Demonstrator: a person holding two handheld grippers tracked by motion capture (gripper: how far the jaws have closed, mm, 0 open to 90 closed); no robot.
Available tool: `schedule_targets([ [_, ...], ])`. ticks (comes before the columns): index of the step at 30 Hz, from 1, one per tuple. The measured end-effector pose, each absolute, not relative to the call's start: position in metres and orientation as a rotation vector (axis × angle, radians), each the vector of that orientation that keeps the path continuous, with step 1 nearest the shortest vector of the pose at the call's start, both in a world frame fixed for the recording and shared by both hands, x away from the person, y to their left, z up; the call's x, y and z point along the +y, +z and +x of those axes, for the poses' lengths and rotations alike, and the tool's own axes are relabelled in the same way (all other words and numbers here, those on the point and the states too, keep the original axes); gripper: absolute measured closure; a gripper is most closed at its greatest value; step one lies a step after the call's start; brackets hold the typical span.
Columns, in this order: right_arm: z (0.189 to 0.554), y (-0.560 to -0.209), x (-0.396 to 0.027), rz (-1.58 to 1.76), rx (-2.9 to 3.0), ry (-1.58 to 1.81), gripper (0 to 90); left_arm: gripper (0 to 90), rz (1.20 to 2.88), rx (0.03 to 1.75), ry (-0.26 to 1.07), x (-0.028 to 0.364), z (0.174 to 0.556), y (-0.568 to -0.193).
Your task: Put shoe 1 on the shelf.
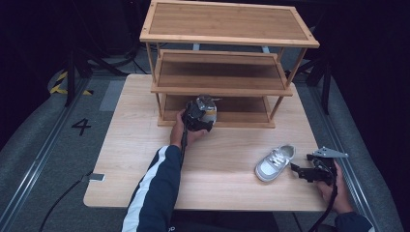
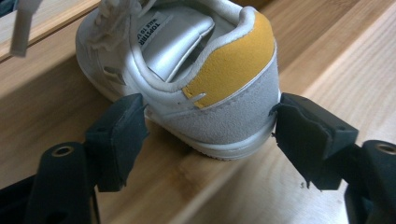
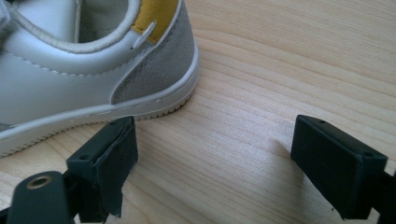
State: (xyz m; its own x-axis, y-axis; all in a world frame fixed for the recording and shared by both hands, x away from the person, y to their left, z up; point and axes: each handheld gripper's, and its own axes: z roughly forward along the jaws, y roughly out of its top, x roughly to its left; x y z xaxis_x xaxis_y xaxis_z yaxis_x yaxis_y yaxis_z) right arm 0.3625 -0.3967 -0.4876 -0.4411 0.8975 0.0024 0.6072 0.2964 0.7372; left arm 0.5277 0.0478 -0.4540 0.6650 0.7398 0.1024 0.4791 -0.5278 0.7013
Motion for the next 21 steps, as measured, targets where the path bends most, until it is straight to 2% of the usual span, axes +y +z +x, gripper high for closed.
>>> schedule_targets([
  [3, 0.362, -0.488, -0.397, 1.345, 2.157, 0.951, 14.9, 32.7, 2.239, 0.937, 0.512, 0.052, 0.538, -0.454],
  [4, 0.362, -0.488, -0.397, 1.345, 2.157, 0.951, 14.9, 34.9, 2.182, 0.98, 0.462, 0.052, 0.54, -0.457],
  [5, 0.362, -0.488, -0.397, 1.345, 2.157, 0.951, 14.9, 34.6, 2.167, 1.014, 0.435, 0.053, 0.541, -0.458],
  [6, 0.362, -0.488, -0.397, 1.345, 2.157, 0.951, 14.9, 33.9, 2.224, 0.931, 0.499, 0.057, 0.546, -0.456],
  [10, 0.362, -0.488, -0.397, 1.345, 2.157, 0.951, 14.9, 33.6, 2.162, 1.005, 0.447, 0.052, 0.539, -0.458],
  [12, 0.362, -0.488, -0.397, 1.345, 2.157, 0.951, 14.9, 34.3, 2.227, 0.901, 0.539, 0.059, 0.542, -0.454],
  [13, 0.362, -0.488, -0.397, 1.345, 2.157, 0.951, 15.0, 33.4, 2.231, 0.863, 0.531, 0.061, 0.542, -0.453],
  [14, 0.362, -0.488, -0.397, 1.344, 2.158, 0.951, 15.0, 31.9, 2.271, 0.798, 0.608, 0.065, 0.543, -0.451],
  [15, 0.362, -0.488, -0.397, 1.344, 2.159, 0.951, 14.9, 30.9, 2.191, 0.951, 0.482, 0.057, 0.531, -0.456],
  [17, 0.362, -0.488, -0.397, 1.344, 2.159, 0.951, 14.9, 29.7, 2.248, 0.888, 0.511, 0.059, 0.525, -0.456],
  [21, 0.362, -0.488, -0.397, 1.345, 2.159, 0.952, 14.9, 28.3, 2.257, 0.851, 0.491, 0.064, 0.508, -0.46],
])
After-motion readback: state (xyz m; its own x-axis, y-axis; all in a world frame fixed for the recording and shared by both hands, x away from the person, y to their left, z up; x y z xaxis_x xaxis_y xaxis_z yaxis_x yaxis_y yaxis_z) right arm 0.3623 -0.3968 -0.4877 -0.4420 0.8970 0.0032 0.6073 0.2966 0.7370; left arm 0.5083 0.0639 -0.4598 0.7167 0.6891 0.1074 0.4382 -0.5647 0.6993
